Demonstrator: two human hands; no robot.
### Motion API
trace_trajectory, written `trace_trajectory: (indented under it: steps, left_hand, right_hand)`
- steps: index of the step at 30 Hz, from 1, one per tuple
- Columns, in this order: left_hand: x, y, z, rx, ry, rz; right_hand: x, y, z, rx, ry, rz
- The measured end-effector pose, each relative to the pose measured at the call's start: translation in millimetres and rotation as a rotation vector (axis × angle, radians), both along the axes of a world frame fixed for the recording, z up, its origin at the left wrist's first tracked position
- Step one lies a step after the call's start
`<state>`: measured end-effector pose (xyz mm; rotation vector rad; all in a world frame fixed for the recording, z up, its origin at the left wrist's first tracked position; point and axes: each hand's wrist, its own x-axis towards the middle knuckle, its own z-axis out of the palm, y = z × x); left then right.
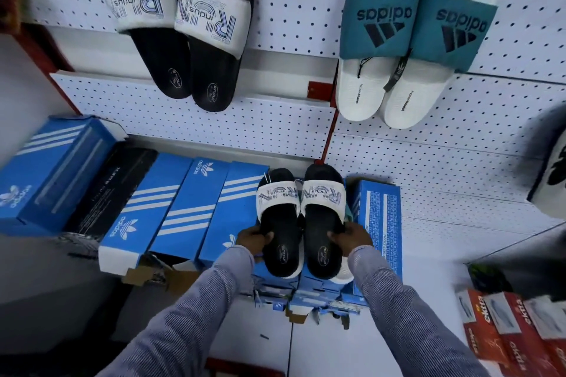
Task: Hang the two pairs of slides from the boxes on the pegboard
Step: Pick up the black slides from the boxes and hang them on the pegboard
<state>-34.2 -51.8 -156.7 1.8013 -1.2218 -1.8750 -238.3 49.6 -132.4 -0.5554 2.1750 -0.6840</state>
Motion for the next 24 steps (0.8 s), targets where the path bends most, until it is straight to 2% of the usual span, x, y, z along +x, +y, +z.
trace_trajectory:
  steps: [3,5,7,13,21,24]
  left_hand:
    - [22.2,-1.4,5.4,-0.171,0.045,-0.002]
    - [36.8,-1.1,17.1,-0.285,0.111,0.03]
    - [50.9,-2.3,45.4,-0.436,0.206,0.105]
    - [91.1,-30.3,154.4,-0.732,0.384,0.263]
    - [149.1,-58.8,264.0,-0.902,0.594,0.39]
    - [162.1,-72.1,293.4,-0.995,0.549,0.403]
  right_hand:
    - [-6.6,-2.3,3.3,-0.117,-0.024,0.011]
    - [6.2,-5.0,42.5,-0.226,-0.018,0.031]
    - [18.1,-11.6,78.8,-0.32,-0.037,0.085]
    - [55.5,-47.1,174.5,-0.666,-0.071,0.246]
    - [118.0,-94.7,264.2,-0.904,-0.023,0.322]
    - [137.3,-112.9,283.8,-0.937,-0.002,0.302]
